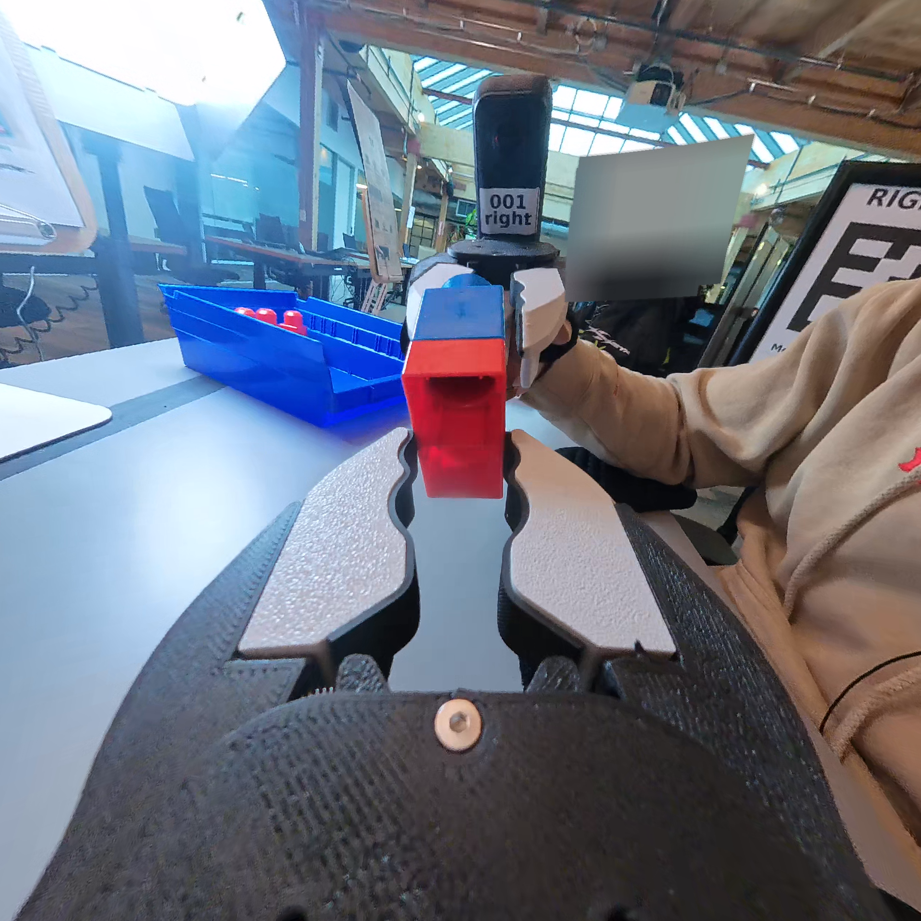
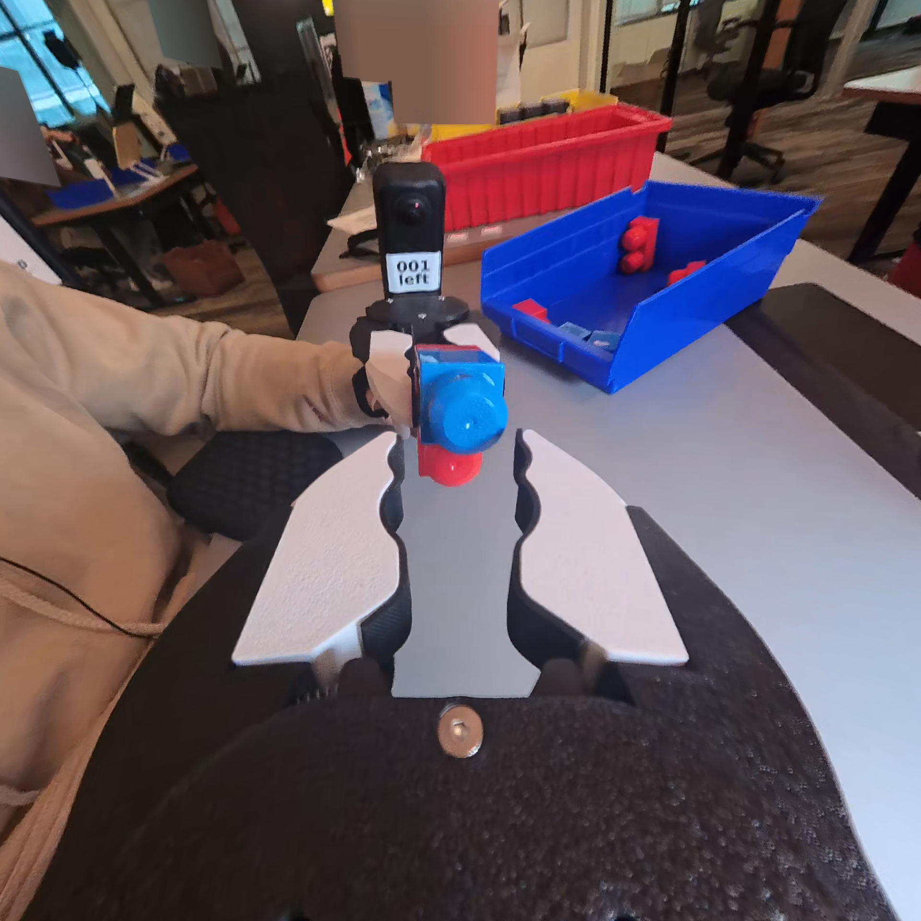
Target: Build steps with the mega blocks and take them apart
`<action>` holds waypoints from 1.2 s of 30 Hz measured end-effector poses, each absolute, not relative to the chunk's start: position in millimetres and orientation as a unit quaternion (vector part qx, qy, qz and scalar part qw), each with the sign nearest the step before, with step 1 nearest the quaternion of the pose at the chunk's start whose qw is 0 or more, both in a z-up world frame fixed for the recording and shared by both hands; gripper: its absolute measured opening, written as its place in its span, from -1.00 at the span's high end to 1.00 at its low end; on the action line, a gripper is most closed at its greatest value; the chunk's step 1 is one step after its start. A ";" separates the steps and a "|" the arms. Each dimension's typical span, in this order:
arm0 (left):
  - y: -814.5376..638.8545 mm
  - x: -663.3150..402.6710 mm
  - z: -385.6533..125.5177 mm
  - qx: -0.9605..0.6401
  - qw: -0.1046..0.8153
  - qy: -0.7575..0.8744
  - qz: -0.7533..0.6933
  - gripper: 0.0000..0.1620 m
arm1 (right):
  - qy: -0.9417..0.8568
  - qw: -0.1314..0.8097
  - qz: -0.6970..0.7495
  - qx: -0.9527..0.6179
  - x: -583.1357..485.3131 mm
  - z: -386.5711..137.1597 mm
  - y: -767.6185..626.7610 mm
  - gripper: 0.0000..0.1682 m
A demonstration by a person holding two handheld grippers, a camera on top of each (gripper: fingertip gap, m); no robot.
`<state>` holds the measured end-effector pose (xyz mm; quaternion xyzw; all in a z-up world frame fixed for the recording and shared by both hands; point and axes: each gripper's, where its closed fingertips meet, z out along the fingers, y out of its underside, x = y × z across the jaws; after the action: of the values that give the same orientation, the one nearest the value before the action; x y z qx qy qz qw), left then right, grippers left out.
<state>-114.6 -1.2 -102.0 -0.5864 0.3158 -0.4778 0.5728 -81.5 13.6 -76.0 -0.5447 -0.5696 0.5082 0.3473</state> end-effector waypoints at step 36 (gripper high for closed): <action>43.8 -135.4 -158.5 -0.693 0.568 0.287 -0.339 0.67 | -0.101 0.487 0.149 -0.855 165.1 -126.8 374.4 0.47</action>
<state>-135.4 43.8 -158.5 -0.6928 0.2866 -0.3395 0.5680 165.1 374.4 -126.8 -0.8549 -0.1005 0.1493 0.4866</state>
